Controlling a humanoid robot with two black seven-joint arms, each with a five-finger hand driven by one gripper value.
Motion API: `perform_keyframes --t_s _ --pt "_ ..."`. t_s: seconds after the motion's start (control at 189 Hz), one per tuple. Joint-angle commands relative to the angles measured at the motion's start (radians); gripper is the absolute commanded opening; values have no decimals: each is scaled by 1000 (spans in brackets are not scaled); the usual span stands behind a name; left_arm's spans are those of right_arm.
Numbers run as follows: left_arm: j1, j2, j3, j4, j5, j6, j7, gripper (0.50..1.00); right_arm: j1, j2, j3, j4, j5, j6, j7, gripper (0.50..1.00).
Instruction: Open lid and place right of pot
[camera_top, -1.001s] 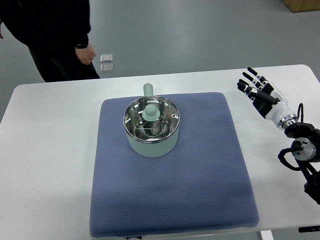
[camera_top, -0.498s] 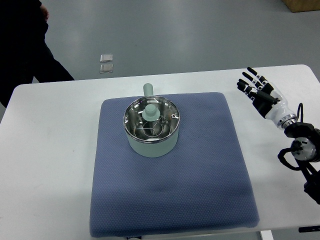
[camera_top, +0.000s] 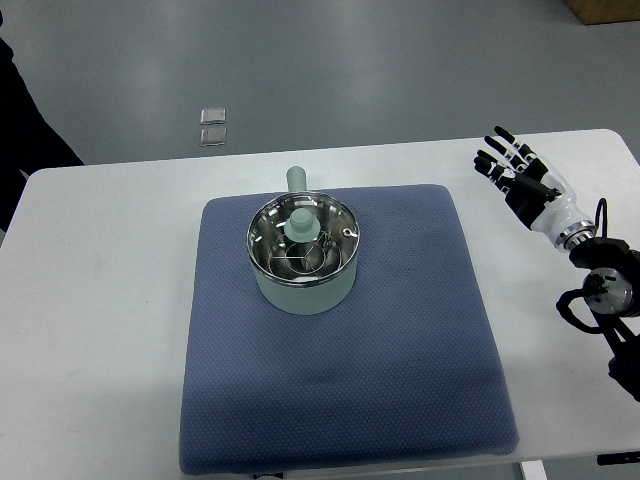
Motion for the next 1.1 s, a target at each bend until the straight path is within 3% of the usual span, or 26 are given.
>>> perform_keyframes --t_s 0.0,0.551,0.689,0.694,0.747,0.752,0.784,0.938,0.964,1.086,1.097 --pt "-1 0 0 0 0 0 0 1000 10 -18 0 0 0 2 0 926" --pt "0 0 0 0 0 0 0 1000 36 -58 -6 15 -1 17 6 926" --pt "0 0 0 0 0 0 0 1000 64 -110 -87 18 -1 48 49 924" --pt "0 0 0 0 0 0 0 1000 81 -136 -133 23 0 49 75 924" --pt "0 0 0 0 0 0 0 1000 81 -136 -133 23 0 49 75 924" --pt "0 0 0 0 0 0 0 1000 102 -178 -188 35 0 49 102 924" --pt "0 0 0 0 0 0 0 1000 118 -202 -225 43 0 49 117 924" --pt "0 0 0 0 0 0 0 1000 196 -274 -373 80 0 46 153 924" --pt "0 0 0 0 0 0 0 1000 257 -328 -477 109 0 46 179 924" --pt "0 0 0 0 0 0 0 1000 332 -368 -587 133 -1 46 201 924" --pt "0 0 0 0 0 0 0 1000 392 -383 -670 147 -6 46 207 924"
